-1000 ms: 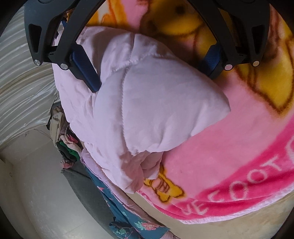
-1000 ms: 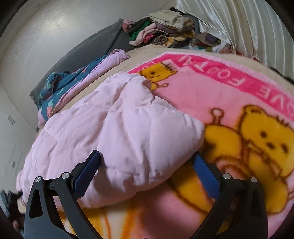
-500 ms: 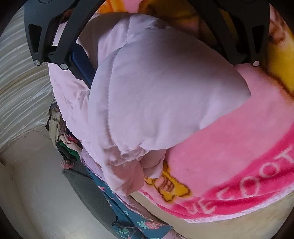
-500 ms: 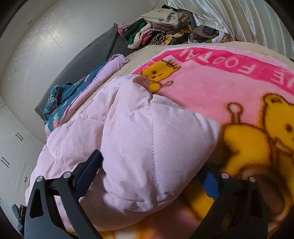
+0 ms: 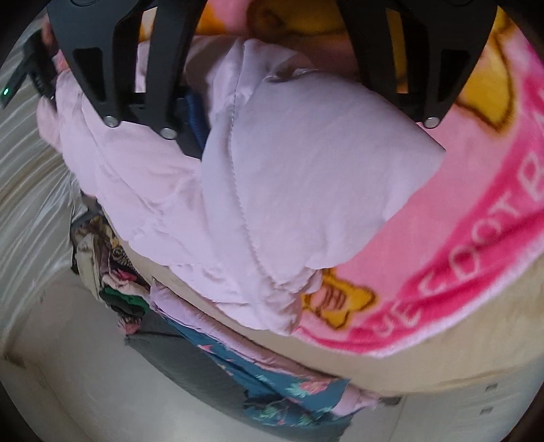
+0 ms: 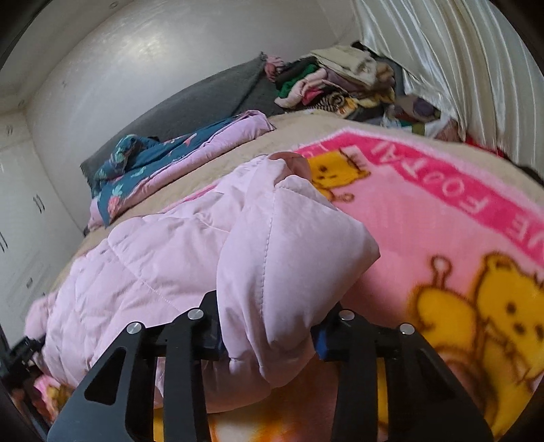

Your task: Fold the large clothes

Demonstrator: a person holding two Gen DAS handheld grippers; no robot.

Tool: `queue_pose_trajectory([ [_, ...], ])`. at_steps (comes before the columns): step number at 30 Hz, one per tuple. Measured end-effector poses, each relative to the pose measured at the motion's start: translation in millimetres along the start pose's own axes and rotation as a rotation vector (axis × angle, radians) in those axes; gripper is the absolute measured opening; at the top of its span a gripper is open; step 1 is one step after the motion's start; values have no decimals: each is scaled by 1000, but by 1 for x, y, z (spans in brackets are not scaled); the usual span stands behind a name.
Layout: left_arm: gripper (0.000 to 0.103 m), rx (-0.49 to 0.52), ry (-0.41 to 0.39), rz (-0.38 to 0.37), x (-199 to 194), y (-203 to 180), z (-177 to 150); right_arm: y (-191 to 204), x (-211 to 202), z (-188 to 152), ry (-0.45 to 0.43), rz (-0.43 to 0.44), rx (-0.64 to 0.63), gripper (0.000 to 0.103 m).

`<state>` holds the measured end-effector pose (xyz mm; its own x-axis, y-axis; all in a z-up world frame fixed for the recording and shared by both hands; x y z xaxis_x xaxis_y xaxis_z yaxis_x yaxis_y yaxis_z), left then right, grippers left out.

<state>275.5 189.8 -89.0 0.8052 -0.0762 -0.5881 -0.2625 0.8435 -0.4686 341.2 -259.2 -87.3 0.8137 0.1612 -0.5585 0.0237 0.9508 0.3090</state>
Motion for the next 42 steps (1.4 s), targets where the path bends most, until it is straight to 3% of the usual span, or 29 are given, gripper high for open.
queue_pose_trajectory([
  [4,37,47,-5,-4,-8,-8,3,9,-12,5,-23,3,-62,31],
  [8,33,91,-30,-5,-18,-20,8,25,-30,14,-61,7,-153,28],
  [18,32,160,-66,-3,-61,-38,3,39,-84,24,-114,56,-242,27],
  [42,33,183,-91,-8,-137,-34,-46,14,-167,-24,-102,60,-268,27],
])
Point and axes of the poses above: each gripper's, at about its wrist camera, not at the fingertips, and x roughly the way its jaws point, y to its left, z to its top, the point moved 2 cm from there along x, roughly the way its jaws point, and after that the axes turned 4 degrees about -z, right-handed, at the moved point
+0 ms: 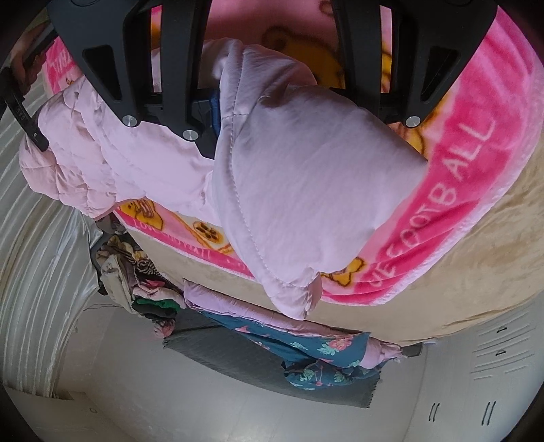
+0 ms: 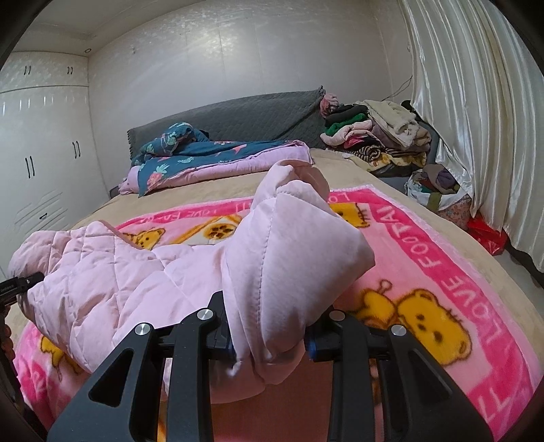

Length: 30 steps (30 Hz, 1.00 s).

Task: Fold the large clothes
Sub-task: 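Lay the folded bundle down and open both grippers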

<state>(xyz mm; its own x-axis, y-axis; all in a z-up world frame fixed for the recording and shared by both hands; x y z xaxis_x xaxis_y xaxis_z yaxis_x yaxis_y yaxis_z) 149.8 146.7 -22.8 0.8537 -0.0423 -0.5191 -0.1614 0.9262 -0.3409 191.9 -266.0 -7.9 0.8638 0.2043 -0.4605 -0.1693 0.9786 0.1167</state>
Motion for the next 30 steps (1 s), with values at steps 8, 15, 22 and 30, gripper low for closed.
queue_pose_trajectory([
  [8,33,11,9,9,-12,4,-13,-2,-17,-15,15,-2,1,28],
  [15,42,14,74,52,-8,19,-40,-10,-17,-45,82,-23,31,34],
  [22,66,-44,142,88,-5,39,-63,-29,-11,-80,188,-61,96,62],
  [30,92,-12,134,140,-36,38,-74,-35,-35,-89,194,-97,82,93],
])
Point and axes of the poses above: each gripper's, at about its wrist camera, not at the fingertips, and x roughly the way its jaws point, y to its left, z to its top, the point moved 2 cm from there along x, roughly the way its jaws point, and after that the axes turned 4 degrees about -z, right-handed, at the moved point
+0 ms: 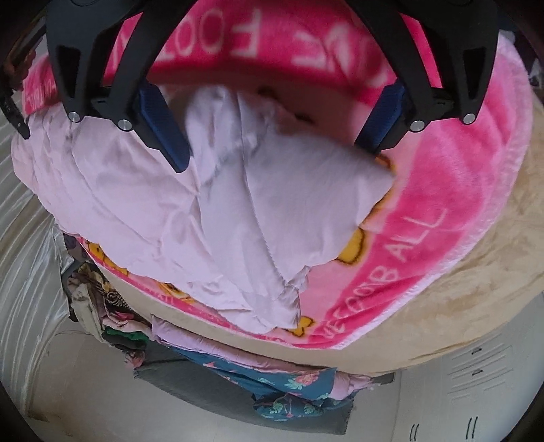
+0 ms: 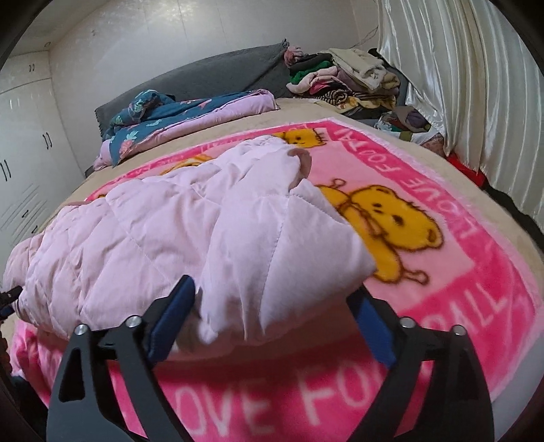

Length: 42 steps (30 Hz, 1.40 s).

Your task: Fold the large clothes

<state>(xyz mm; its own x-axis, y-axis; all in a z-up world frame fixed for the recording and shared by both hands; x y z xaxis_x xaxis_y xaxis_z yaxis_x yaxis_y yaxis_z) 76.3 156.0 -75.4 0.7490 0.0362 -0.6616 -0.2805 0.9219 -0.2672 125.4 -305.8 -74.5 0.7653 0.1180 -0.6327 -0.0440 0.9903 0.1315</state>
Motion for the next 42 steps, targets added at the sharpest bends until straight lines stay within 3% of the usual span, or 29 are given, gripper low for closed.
queue_pose_trajectory([
  [6,93,60,-41,8,-30,-13,-6,3,-36,2,-54,-5,-31,98],
  [21,94,165,-119,-87,-82,-66,-23,58,-107,-7,-149,84,-127,99],
  [34,94,220,-99,-154,-78,-99,-52,113,-114,-40,-128,164,-203,99],
  [42,94,236,-88,-157,-77,-104,-58,116,-113,-41,-124,167,-200,99],
])
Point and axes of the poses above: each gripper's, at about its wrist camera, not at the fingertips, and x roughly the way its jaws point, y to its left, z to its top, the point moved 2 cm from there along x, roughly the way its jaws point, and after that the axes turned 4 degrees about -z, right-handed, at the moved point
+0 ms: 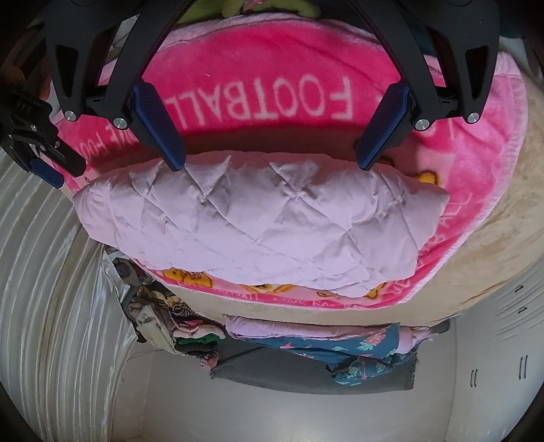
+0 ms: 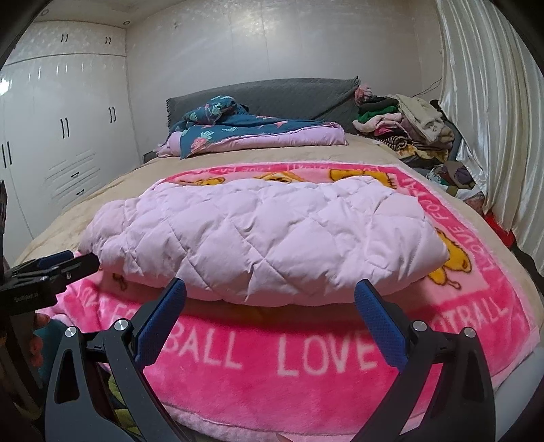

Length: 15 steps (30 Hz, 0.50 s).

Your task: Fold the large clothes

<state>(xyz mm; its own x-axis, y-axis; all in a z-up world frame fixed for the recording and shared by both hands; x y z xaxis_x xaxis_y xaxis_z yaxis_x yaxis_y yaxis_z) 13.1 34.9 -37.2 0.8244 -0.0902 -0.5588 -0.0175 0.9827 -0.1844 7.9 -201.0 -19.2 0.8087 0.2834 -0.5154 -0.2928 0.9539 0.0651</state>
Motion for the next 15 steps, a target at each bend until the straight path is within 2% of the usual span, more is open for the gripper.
queue_pose_trajectory([
  [15,94,-3,-5,27,-6,2,1,0,0,0,-1,-6,0,99],
])
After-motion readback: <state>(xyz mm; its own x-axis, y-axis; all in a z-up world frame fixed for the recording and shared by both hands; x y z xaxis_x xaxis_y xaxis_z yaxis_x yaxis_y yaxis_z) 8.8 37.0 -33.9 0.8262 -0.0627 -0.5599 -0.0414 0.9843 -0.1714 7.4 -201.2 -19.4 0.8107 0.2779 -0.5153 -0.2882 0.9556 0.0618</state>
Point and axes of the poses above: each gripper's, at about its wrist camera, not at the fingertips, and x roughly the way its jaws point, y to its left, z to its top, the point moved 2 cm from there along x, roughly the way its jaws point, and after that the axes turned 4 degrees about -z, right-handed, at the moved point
